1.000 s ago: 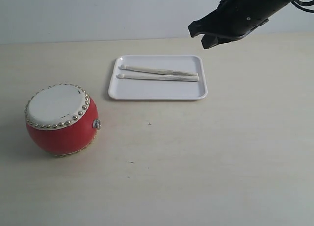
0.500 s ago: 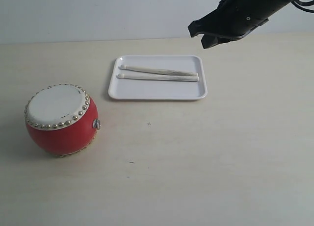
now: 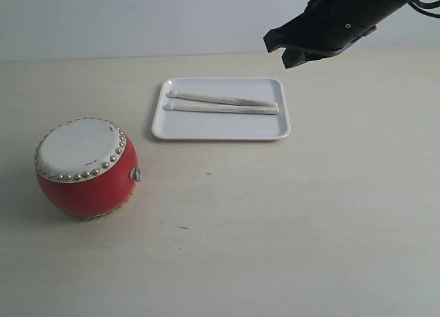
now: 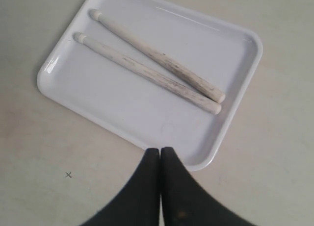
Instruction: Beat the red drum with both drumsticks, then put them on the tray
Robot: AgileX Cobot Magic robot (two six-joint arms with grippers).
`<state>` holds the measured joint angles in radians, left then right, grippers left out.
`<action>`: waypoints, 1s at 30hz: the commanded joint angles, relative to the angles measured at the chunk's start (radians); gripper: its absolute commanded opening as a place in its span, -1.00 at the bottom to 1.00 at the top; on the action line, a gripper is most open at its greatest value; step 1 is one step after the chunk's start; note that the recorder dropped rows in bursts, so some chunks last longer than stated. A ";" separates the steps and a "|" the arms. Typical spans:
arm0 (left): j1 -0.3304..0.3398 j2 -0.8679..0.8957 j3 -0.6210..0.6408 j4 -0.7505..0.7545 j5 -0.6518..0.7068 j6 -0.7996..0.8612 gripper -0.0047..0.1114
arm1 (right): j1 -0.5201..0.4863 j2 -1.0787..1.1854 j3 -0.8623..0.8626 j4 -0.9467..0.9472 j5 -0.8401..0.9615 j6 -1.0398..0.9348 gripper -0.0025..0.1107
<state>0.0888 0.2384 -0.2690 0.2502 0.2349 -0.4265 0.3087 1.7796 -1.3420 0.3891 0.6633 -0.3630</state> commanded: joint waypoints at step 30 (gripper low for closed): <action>0.005 -0.238 0.269 0.001 -0.014 0.135 -0.92 | -0.003 -0.007 0.002 0.000 -0.008 -0.001 -0.96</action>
<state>0.0888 0.0059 -0.0345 0.2530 0.2520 -0.3087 0.3087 1.7796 -1.3420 0.3891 0.6633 -0.3630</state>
